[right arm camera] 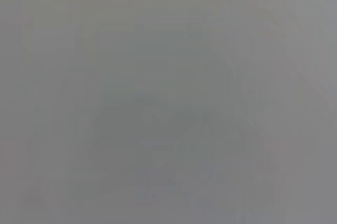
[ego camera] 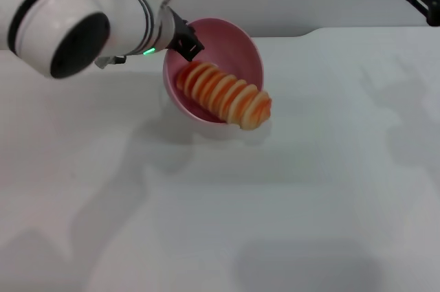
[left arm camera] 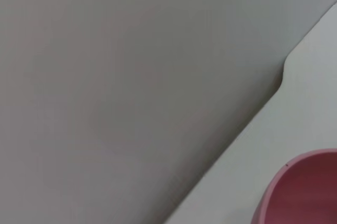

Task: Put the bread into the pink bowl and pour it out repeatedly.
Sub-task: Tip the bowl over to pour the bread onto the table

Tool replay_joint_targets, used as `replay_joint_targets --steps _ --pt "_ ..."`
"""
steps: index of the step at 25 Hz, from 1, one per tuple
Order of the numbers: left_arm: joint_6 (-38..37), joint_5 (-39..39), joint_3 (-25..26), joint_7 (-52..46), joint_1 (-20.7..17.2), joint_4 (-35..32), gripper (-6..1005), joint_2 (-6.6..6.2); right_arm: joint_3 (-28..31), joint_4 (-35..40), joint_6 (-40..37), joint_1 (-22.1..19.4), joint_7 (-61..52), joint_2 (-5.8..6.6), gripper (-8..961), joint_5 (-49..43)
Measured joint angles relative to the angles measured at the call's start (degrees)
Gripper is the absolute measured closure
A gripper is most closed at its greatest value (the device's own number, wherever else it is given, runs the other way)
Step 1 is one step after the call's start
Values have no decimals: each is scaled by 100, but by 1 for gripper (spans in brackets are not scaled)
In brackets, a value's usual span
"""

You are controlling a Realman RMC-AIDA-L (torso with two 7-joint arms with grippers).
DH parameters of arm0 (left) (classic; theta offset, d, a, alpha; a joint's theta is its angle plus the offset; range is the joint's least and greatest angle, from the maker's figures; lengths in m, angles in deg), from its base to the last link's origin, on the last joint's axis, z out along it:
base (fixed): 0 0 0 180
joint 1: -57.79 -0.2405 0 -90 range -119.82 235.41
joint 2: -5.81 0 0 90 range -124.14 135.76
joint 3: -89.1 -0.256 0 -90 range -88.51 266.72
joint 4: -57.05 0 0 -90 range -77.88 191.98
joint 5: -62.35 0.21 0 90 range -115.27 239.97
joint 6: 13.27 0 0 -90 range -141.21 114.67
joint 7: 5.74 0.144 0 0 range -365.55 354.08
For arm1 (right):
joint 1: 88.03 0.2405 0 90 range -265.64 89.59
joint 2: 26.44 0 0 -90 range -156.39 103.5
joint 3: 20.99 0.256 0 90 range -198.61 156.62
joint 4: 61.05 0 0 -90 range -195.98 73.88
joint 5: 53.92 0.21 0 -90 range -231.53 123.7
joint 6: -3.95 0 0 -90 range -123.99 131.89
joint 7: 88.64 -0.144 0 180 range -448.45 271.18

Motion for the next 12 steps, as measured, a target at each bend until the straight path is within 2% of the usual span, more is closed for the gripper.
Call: replay_joint_targets --steps 2,5,12 --pt "-12 88 -64 -1 0 -7 906 3 6 -23 -5 -81 -5 3 228 15" --pt "-19 520 -521 -27 6 -25 905 19 -18 -137 -17 -186 -24 -14 230 42" --pt "150 990 -1080 -70 -28 -278 905 34 -73 -387 -18 -238 -61 0 235 190"
